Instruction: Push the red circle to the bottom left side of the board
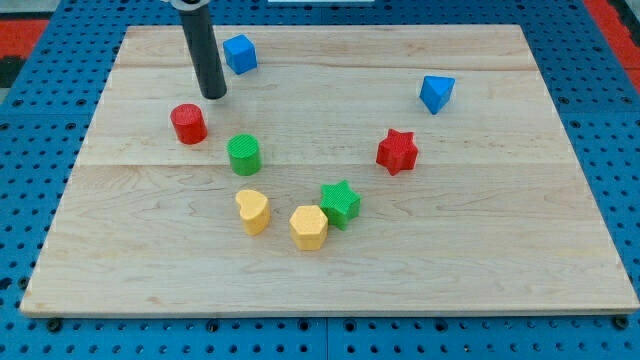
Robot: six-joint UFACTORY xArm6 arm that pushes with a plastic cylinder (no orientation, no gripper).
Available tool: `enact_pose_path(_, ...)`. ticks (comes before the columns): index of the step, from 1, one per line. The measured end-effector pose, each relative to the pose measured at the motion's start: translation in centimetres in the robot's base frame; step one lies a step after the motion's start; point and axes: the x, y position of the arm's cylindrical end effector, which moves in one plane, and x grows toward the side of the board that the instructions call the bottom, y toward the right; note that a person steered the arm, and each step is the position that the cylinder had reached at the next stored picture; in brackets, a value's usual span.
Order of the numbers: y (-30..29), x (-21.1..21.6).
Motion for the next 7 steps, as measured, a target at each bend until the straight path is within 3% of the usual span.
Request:
enact_pose_path(4,-9.4,15.3)
enact_pose_path(5,-11.0,17.3)
enact_pose_path(7,-11.0,17.2)
